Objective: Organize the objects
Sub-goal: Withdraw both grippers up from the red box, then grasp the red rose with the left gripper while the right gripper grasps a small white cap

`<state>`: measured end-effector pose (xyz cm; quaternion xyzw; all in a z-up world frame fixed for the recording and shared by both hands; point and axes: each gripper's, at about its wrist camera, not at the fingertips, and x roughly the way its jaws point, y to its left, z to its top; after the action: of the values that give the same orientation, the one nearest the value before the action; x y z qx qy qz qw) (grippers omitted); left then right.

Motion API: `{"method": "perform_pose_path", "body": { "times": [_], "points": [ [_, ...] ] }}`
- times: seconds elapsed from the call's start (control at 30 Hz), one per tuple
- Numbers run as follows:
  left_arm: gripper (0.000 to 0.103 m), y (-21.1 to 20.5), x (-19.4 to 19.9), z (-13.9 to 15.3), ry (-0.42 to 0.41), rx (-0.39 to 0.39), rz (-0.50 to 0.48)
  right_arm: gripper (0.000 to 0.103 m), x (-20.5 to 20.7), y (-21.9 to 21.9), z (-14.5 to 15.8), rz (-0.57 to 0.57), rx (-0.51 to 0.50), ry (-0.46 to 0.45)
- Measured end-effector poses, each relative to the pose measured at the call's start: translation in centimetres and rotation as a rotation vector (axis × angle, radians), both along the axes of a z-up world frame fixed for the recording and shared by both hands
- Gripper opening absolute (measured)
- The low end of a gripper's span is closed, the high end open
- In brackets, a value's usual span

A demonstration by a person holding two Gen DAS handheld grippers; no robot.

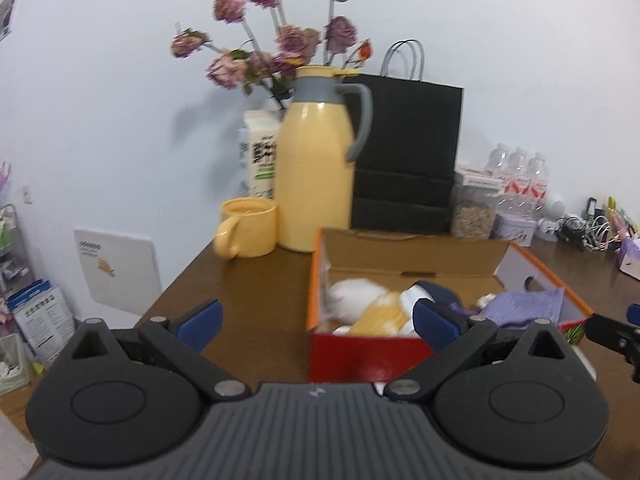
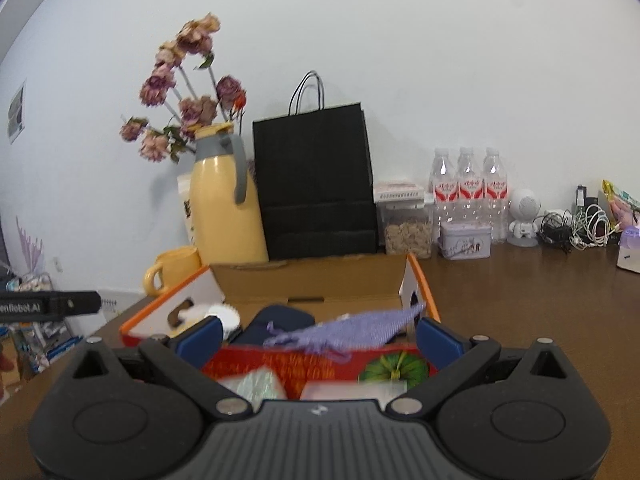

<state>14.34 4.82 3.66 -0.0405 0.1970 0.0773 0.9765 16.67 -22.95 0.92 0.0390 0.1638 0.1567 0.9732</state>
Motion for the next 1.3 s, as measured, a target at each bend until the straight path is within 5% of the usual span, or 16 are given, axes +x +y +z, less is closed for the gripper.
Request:
{"method": "perform_pose_path", "body": {
  "times": [0.53,1.07,1.13,1.2,1.3],
  "points": [
    [0.103,2.1,-4.9,-3.5,0.083,-0.014,-0.017,0.103,-4.3,-0.1,-4.0,0.022,-0.066,0.131],
    [0.103,1.4,-0.8,-7.7,0.206,-0.068,-0.059,0.103,-3.8,0.8,-5.5,0.045,-0.085,0.182],
    [0.096,1.7,-0.2,-7.9,0.217,-0.104,-0.074,0.103,-3.8,0.9,-5.6,0.050,-0.088,0.183],
    [0.052,1.9,-0.1,-8.1,0.222,-0.150,-0.097,0.103,-3.8,1.0,-5.6,0.053,-0.090,0.186],
    [0.046,1.5,-0.5,-8.1,0.217,-0.163,-0.135,0.103,-3.7,1.2,-5.8,0.060,-0.090,0.192]
  ]
}}
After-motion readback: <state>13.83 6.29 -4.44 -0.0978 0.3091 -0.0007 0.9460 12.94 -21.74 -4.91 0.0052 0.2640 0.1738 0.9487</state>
